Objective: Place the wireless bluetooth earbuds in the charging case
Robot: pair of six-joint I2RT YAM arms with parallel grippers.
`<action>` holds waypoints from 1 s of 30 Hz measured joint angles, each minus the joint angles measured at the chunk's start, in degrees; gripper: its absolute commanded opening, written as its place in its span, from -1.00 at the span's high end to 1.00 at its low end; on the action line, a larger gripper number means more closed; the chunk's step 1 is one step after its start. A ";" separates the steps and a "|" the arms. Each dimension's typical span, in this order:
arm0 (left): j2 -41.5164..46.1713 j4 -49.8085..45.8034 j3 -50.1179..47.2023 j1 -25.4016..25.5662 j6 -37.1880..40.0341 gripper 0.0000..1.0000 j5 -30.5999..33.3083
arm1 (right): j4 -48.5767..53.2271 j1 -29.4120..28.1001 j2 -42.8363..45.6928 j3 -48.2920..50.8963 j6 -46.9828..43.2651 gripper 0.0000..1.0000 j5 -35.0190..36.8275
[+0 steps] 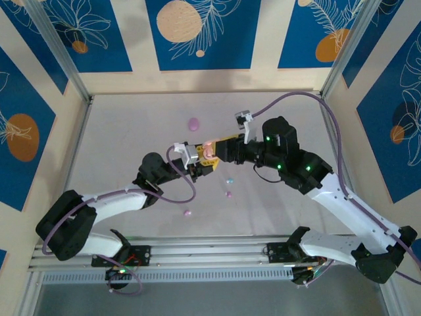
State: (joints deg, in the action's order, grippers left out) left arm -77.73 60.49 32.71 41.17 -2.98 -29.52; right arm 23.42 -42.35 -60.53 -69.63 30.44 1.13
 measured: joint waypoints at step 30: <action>-2.21 0.42 1.57 0.55 -4.07 0.51 -3.50 | 6.45 15.98 -7.67 4.04 2.82 -0.08 -29.70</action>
State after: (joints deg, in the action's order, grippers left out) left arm -79.94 60.90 34.28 41.71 -7.05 -33.01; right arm 29.87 -26.37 -68.20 -65.58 33.26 -28.58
